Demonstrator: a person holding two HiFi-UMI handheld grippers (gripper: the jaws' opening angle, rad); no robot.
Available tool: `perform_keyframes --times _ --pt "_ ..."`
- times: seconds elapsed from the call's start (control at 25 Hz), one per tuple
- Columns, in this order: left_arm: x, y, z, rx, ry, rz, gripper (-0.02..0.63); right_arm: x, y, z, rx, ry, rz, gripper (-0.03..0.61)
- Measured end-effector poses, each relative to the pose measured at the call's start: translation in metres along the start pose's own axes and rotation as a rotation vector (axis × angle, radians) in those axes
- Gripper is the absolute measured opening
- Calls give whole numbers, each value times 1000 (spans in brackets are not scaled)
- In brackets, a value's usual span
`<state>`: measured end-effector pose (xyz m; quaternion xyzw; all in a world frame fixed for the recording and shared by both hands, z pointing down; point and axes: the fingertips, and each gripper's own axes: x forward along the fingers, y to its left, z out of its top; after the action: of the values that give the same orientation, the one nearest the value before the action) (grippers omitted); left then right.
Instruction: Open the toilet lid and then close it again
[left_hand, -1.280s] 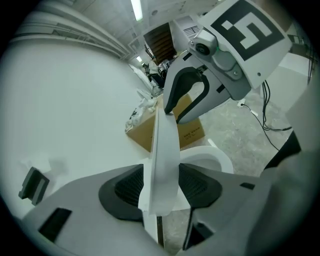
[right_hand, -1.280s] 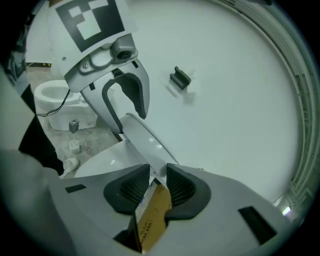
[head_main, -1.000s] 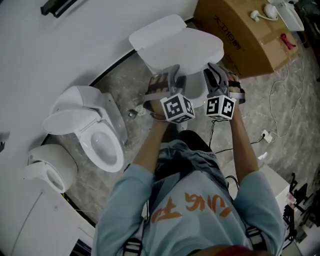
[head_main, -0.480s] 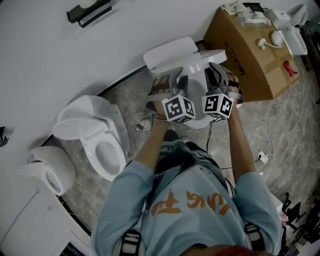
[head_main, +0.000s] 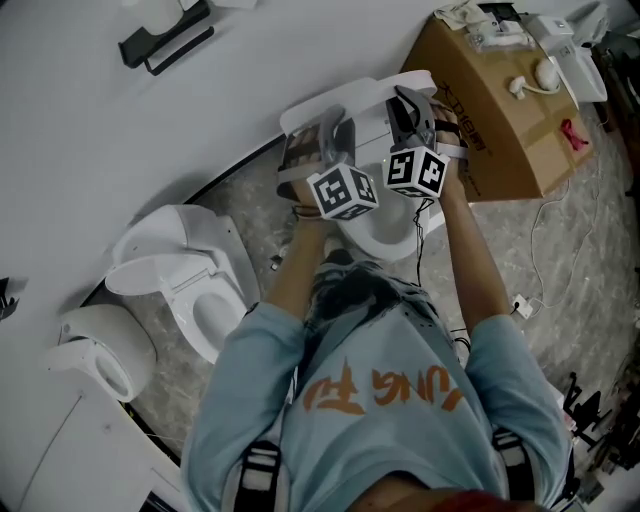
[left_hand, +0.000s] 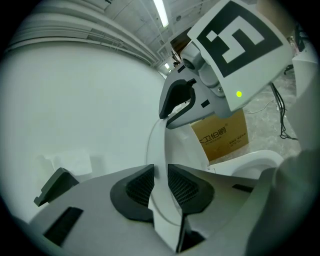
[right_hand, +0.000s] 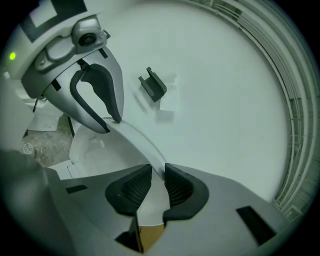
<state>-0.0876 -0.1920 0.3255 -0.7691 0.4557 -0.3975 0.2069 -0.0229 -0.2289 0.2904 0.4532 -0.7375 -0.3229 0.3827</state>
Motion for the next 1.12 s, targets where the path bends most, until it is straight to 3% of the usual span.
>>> perform_keyframes --times 0.4,0.92,1.12 --pt "55 57 -25 9 2 52 95 83 -22 27 36 -12 -14 93" --pt "107 103 -48 -69 37 90 86 156 -29 41 -16 29 47 97" --pt "113 105 -52 -89 60 74 107 165 -30 45 56 15 82 109"
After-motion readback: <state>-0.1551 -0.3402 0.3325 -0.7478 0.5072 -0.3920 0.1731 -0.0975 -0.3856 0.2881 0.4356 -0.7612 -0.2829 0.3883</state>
